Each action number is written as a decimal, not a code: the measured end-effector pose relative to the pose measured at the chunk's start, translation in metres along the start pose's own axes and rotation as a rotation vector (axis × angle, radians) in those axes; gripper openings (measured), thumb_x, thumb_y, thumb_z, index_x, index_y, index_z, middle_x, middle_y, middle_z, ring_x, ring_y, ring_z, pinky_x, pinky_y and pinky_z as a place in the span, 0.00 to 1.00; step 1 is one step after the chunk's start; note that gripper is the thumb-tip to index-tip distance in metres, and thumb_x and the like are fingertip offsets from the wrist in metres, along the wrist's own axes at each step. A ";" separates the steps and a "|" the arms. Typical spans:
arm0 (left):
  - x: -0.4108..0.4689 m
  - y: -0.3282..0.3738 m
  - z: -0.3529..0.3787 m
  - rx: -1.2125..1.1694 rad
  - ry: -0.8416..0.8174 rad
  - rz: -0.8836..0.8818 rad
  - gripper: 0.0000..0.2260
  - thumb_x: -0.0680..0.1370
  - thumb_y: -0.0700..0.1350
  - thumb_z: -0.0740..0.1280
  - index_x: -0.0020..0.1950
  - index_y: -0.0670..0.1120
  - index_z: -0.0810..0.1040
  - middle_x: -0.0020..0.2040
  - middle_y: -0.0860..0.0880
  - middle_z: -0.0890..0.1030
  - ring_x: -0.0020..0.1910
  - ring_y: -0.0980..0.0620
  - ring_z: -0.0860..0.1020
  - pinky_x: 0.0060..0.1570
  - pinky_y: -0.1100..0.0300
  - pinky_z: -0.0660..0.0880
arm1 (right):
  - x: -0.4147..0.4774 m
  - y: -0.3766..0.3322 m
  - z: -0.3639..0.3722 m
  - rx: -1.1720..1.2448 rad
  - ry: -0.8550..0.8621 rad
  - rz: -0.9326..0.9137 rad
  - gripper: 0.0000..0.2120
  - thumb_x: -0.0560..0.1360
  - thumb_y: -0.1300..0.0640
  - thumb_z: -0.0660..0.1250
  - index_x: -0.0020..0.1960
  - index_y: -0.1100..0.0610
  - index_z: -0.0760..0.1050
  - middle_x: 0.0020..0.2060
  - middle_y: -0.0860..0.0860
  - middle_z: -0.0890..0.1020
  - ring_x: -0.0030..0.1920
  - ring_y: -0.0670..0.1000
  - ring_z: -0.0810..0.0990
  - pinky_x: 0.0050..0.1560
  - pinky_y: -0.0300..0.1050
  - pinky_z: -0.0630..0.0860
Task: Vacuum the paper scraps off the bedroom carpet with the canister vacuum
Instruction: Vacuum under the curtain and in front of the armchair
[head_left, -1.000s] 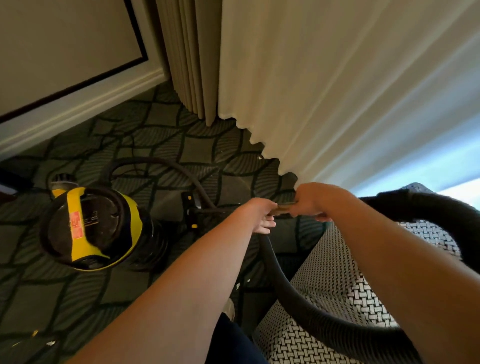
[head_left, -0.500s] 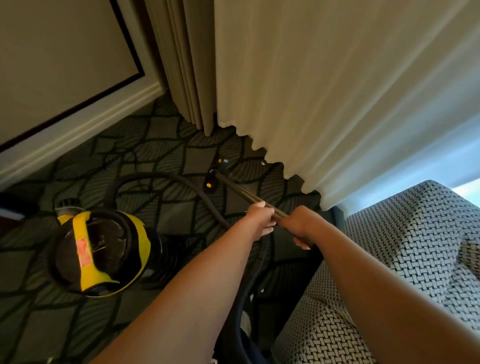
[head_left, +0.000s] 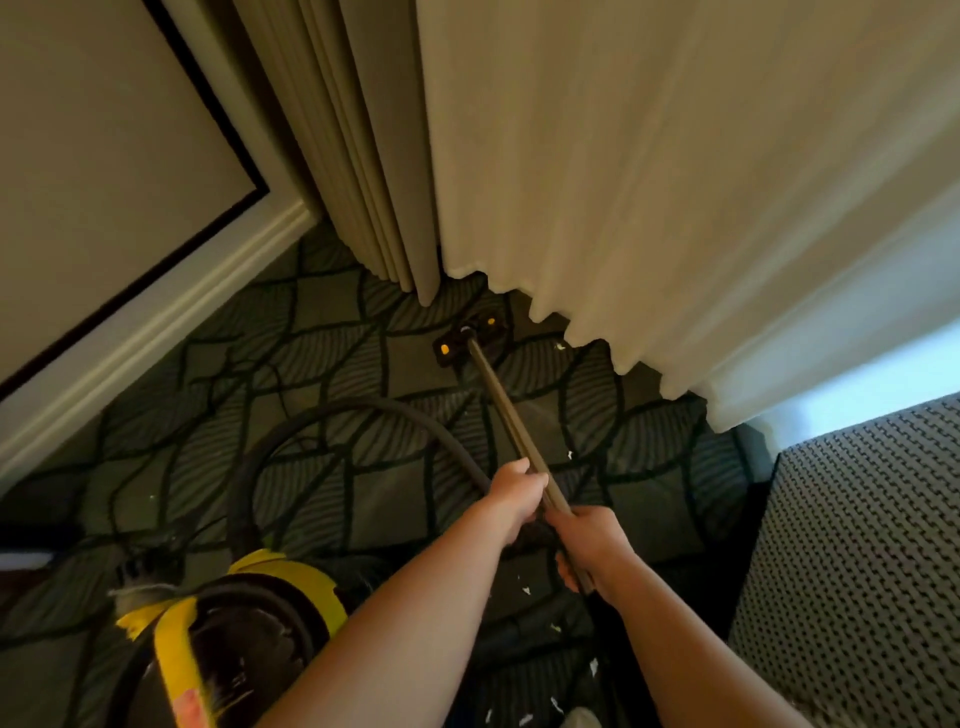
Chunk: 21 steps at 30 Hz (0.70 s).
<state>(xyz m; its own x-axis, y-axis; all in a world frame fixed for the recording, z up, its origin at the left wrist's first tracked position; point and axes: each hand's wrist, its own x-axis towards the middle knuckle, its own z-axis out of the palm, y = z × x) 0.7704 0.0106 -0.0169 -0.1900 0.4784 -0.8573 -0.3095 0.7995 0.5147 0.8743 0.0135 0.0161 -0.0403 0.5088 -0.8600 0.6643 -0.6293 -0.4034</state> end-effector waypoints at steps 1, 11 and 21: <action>0.012 0.001 -0.007 0.021 0.005 -0.001 0.21 0.81 0.42 0.60 0.74 0.46 0.65 0.67 0.43 0.74 0.63 0.44 0.75 0.63 0.50 0.74 | 0.009 -0.005 0.009 0.022 0.003 0.008 0.13 0.81 0.51 0.63 0.49 0.60 0.78 0.27 0.54 0.76 0.22 0.49 0.72 0.22 0.39 0.69; 0.074 0.010 -0.042 0.118 0.113 -0.064 0.18 0.78 0.40 0.65 0.67 0.40 0.69 0.54 0.41 0.78 0.50 0.44 0.80 0.43 0.53 0.80 | 0.057 -0.024 0.061 0.195 0.007 0.110 0.18 0.78 0.45 0.67 0.46 0.62 0.79 0.25 0.53 0.76 0.20 0.50 0.74 0.22 0.38 0.71; 0.077 -0.021 -0.031 0.273 0.053 -0.158 0.14 0.80 0.40 0.62 0.65 0.39 0.70 0.50 0.41 0.77 0.46 0.45 0.78 0.38 0.55 0.79 | 0.056 0.010 0.069 0.045 -0.151 0.181 0.21 0.83 0.42 0.53 0.55 0.60 0.71 0.33 0.55 0.76 0.29 0.52 0.75 0.27 0.42 0.75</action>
<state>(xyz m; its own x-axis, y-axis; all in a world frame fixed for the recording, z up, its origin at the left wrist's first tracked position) 0.7335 0.0195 -0.0931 -0.2099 0.3272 -0.9214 -0.0793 0.9336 0.3496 0.8269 -0.0045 -0.0578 -0.0372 0.2933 -0.9553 0.6369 -0.7297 -0.2489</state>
